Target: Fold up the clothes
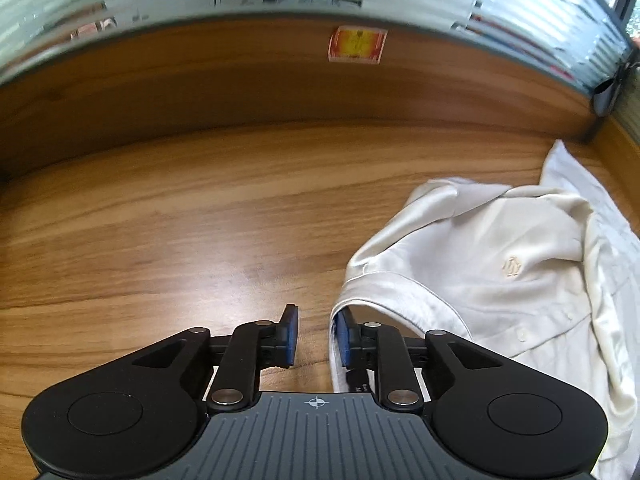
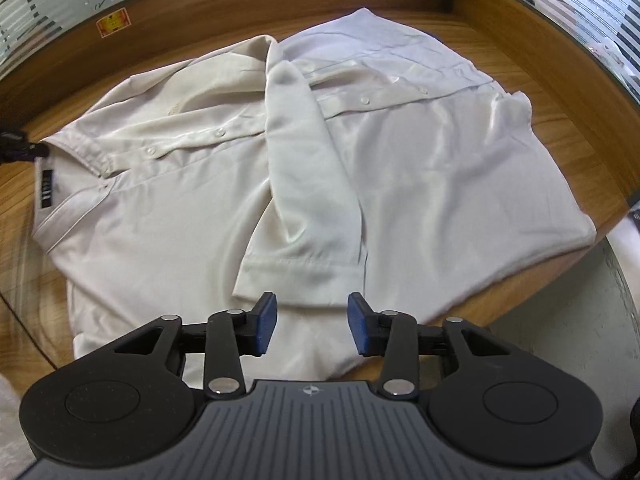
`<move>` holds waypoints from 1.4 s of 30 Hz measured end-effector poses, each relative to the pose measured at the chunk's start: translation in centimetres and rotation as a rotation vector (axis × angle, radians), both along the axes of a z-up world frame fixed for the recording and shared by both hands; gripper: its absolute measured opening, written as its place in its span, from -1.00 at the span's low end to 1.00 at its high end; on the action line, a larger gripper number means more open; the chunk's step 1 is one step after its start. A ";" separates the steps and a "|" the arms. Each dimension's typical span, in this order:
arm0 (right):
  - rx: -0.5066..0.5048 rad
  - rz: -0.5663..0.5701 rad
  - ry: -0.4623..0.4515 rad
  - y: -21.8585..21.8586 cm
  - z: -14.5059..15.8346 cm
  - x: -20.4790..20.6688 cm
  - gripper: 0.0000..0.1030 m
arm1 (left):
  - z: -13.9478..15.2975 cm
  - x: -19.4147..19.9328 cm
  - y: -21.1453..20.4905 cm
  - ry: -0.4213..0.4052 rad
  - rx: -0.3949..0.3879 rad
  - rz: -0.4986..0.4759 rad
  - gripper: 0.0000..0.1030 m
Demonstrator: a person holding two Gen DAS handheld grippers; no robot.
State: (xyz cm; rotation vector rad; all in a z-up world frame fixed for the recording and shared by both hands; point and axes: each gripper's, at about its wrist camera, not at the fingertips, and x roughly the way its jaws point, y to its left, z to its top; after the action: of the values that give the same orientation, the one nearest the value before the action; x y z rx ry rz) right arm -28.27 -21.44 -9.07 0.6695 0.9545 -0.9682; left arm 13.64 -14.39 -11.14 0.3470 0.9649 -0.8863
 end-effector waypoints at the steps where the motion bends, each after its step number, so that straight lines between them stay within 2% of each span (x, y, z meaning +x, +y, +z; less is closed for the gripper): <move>1: 0.004 0.006 -0.004 -0.6 -0.4 0.0 -0.10 | 0.4 -0.3 0.3 -0.010 -0.003 0.004 -0.46; 3: 0.012 0.017 -0.012 -1.8 -1.1 0.1 0.00 | 1.2 -1.0 0.8 -0.030 -0.010 0.011 -0.41; 6: 0.025 0.052 -0.013 -3.9 -2.5 0.5 0.00 | 1.8 -1.7 1.3 -0.034 -0.011 0.045 -0.31; 11: 0.046 0.143 -0.014 -7.4 -4.0 1.0 0.00 | 2.0 -1.5 2.1 0.018 -0.001 0.172 -0.26; 16: 0.060 0.225 -0.033 -11.0 -4.7 1.2 0.07 | 3.7 -2.2 3.4 0.028 -0.013 0.286 -0.15; 18: 0.064 0.257 -0.041 -12.3 -5.0 1.5 0.13 | 4.3 -2.9 3.8 0.027 -0.014 0.314 -0.10; 25: 0.124 0.382 -0.074 -16.1 -6.5 3.2 0.14 | 5.2 -5.8 3.7 0.020 0.007 0.379 0.07; 31: 0.188 0.477 -0.102 -17.7 -7.6 4.4 0.11 | 5.5 -7.4 3.5 -0.001 0.016 0.436 0.11; 32: 0.194 0.495 -0.107 -17.9 -7.6 4.6 -0.08 | 5.5 -7.6 3.4 -0.005 0.019 0.442 0.12; 33: 0.204 0.509 -0.112 -18.2 -7.6 4.7 -0.53 | 5.6 -7.7 3.2 -0.012 0.026 0.444 0.13; 34: 0.219 0.520 -0.118 -18.5 -7.6 4.7 -0.80 | 5.6 -7.8 3.0 -0.022 0.032 0.442 0.13; 35: 0.231 0.531 -0.127 -18.8 -7.5 4.7 -0.96 | 5.6 -7.9 2.7 -0.031 0.038 0.440 0.13; 37: 0.231 0.559 -0.138 -19.3 -6.8 4.7 -0.97 | 5.6 -8.1 2.2 -0.050 0.049 0.437 0.14; 42: 0.139 0.620 -0.139 -21.0 -3.1 4.8 -0.97 | 5.0 -7.6 0.0 -0.064 0.069 0.397 0.17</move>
State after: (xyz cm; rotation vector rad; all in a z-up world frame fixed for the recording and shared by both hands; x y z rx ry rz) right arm -23.45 -42.44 -12.15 0.4993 1.0244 -0.3066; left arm 6.02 -14.43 -6.17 0.2292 0.9644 -0.4787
